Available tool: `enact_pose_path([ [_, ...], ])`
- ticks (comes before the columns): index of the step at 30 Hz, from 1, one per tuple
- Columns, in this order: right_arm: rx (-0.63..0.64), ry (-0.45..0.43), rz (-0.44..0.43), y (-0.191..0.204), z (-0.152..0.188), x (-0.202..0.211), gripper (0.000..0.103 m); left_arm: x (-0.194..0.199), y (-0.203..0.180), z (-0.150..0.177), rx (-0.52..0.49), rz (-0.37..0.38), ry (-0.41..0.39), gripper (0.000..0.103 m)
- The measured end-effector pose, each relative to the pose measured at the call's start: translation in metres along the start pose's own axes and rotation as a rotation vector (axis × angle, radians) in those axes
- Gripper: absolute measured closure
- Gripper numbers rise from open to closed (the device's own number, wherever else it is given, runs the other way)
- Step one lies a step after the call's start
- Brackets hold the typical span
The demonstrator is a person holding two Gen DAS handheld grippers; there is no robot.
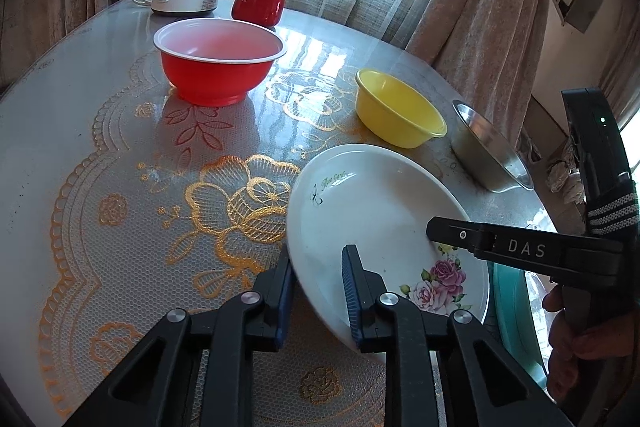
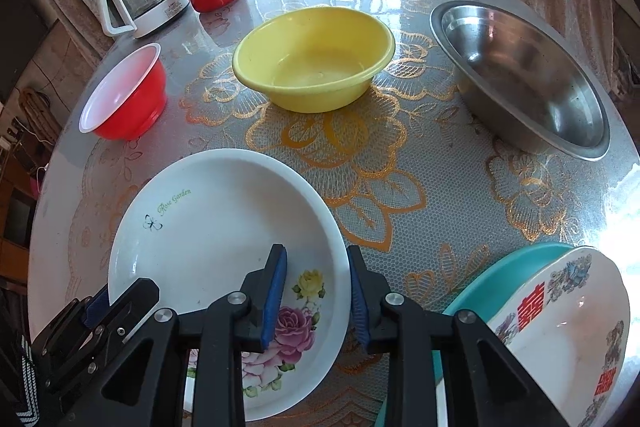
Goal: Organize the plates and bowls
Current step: 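Pinch the rim of the white floral plate with both grippers, then lift the floral plate with both grippers and carry it over the red-character plate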
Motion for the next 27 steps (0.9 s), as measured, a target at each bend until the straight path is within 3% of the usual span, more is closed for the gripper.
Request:
enact_pose_path([
  [5,-0.019,-0.059,-0.038,0.0,0.01,0.013,0.08,0.001,0.01,-0.004,0.038,-0.012,-0.015,0.08],
  [8,-0.054,-0.138,-0.154,-0.004,0.015,0.029,0.08,0.001,0.019,-0.006,0.076,-0.009,-0.026,0.08],
  [14,-0.122,-0.091,-0.236,-0.01,0.021,0.018,0.078,0.002,0.019,-0.006,0.078,-0.018,-0.034,0.08],
  [18,-0.103,-0.095,-0.214,-0.001,0.022,0.019,0.078,0.002,0.019,-0.006,0.085,-0.019,-0.036,0.08],
  [24,0.018,-0.066,-0.08,0.014,0.025,0.011,0.078,0.003,0.021,-0.006,0.089,-0.014,-0.037,0.08],
  [27,-0.03,-0.083,-0.111,0.008,0.027,0.012,0.08,0.004,0.023,-0.007,0.093,-0.014,-0.04,0.08],
])
Point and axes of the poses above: each gripper's, at about its wrist camera, not at the fingertips, and x roughly against the way its jaws point, y to its left, z to its underside, the point moved 1 cm from there along -x, roughly the way its jaws point, and after that the axes turned 4 degrees about -y, right-handed, at the moved point
